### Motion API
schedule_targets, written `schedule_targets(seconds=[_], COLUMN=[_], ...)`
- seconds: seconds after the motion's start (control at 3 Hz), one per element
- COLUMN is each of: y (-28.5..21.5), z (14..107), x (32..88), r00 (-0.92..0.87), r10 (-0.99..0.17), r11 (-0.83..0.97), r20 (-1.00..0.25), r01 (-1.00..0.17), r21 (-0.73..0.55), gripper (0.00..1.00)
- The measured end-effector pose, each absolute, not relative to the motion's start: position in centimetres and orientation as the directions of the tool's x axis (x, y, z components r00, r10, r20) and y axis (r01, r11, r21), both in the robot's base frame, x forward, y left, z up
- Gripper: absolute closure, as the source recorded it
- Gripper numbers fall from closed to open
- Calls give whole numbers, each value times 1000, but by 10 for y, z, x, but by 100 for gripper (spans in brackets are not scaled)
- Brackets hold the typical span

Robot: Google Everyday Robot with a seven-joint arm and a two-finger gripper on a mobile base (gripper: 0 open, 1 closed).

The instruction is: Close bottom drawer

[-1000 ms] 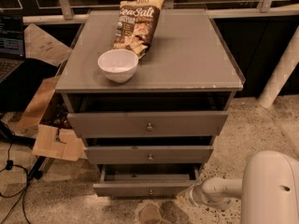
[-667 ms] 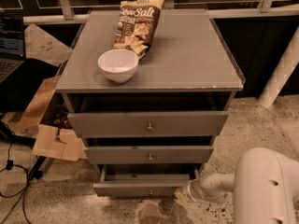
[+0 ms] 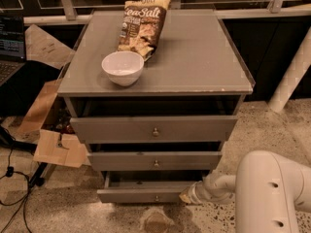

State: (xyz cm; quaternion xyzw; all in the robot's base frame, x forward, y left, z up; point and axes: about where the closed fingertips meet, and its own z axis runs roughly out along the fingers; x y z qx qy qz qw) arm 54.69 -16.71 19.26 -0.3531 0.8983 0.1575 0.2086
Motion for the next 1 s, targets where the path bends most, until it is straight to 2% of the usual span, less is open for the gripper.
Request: schedule_targets(seconds=[1.0], y=[-174], z=[178], x=[592], r00=[-656], r10=[-562], r11=[722], r20=[-504], r01=[-687], r21=[90], gripper=[100])
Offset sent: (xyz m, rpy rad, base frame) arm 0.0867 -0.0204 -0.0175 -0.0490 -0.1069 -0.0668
